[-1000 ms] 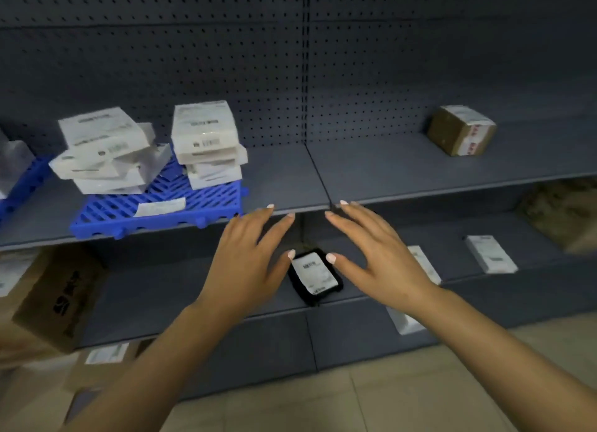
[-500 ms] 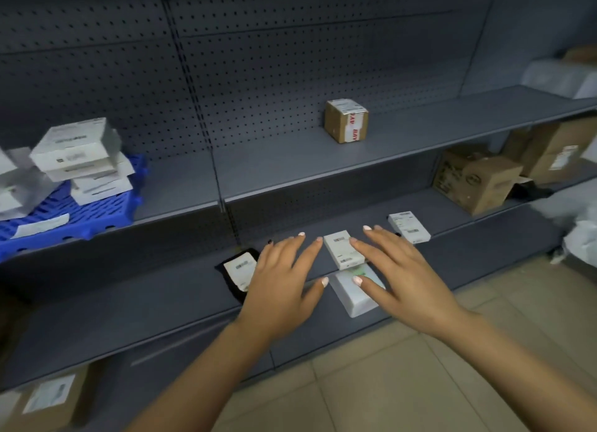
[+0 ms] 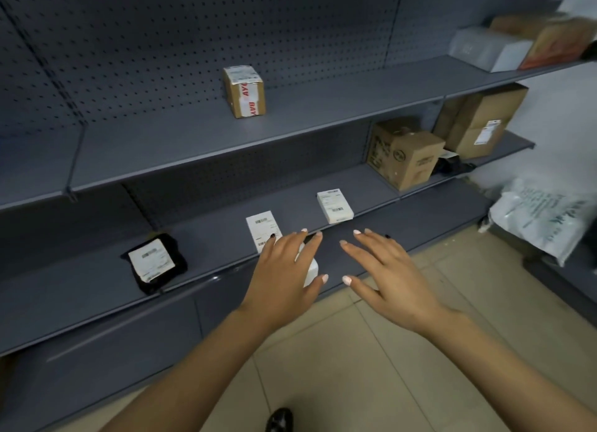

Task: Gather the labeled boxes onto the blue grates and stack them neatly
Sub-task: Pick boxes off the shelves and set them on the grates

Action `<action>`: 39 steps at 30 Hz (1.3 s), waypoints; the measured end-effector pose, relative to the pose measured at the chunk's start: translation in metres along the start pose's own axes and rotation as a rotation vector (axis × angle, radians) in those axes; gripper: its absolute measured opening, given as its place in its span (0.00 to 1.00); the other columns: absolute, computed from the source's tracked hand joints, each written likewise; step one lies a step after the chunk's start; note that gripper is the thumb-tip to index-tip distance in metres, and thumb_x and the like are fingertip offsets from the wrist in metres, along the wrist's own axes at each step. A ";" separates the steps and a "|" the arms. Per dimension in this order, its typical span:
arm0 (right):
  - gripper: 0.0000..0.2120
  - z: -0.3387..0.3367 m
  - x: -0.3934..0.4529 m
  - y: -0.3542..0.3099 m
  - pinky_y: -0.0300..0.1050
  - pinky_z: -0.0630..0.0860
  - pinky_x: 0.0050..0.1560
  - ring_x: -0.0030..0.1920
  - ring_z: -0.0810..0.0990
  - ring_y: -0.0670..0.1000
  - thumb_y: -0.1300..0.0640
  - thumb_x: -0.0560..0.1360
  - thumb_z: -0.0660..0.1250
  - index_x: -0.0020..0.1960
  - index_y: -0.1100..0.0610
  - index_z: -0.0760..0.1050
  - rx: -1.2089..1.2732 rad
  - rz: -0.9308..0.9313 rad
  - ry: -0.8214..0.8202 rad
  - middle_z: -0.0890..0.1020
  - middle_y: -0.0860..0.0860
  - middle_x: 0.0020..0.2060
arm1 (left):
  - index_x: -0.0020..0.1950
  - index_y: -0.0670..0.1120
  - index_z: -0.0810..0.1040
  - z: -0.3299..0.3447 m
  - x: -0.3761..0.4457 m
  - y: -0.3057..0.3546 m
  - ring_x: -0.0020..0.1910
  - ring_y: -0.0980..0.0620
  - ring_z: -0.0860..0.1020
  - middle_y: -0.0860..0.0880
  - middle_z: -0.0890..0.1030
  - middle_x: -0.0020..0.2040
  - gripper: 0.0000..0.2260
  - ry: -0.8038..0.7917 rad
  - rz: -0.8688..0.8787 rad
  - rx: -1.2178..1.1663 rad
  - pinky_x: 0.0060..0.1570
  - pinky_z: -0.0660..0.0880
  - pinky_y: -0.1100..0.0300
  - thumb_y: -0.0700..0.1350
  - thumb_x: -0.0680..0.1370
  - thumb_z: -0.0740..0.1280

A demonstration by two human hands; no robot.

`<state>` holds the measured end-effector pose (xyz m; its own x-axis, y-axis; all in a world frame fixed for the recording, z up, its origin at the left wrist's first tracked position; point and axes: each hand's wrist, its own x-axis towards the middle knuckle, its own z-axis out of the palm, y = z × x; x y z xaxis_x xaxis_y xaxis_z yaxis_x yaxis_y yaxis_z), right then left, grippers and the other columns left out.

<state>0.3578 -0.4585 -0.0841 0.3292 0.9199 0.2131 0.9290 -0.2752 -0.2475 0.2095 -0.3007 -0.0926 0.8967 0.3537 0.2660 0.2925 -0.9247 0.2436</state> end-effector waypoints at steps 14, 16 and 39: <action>0.33 0.060 0.136 0.134 0.54 0.55 0.72 0.74 0.59 0.55 0.35 0.75 0.46 0.74 0.51 0.62 -0.019 0.125 -0.176 0.65 0.54 0.73 | 0.74 0.46 0.64 0.106 0.134 -0.083 0.68 0.43 0.69 0.43 0.70 0.70 0.32 -0.130 -0.196 -0.017 0.68 0.63 0.42 0.63 0.74 0.51; 0.34 0.074 0.154 0.150 0.53 0.56 0.71 0.74 0.60 0.56 0.35 0.74 0.45 0.74 0.52 0.62 -0.025 0.146 -0.207 0.65 0.55 0.72 | 0.74 0.46 0.63 0.123 0.148 -0.099 0.69 0.43 0.68 0.43 0.69 0.71 0.32 -0.153 -0.234 -0.010 0.69 0.62 0.42 0.62 0.75 0.53; 0.39 0.341 0.311 0.333 0.65 0.49 0.72 0.75 0.43 0.61 0.30 0.74 0.48 0.77 0.52 0.46 -0.189 0.257 -0.405 0.48 0.56 0.77 | 0.75 0.50 0.32 0.365 0.194 -0.234 0.75 0.43 0.34 0.46 0.35 0.77 0.36 -0.317 -0.932 0.102 0.70 0.41 0.36 0.65 0.78 0.48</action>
<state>0.7122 -0.1683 -0.4228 0.4936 0.8403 -0.2241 0.8535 -0.5176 -0.0611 0.4360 -0.0668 -0.4391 0.3366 0.9060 -0.2567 0.9403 -0.3086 0.1437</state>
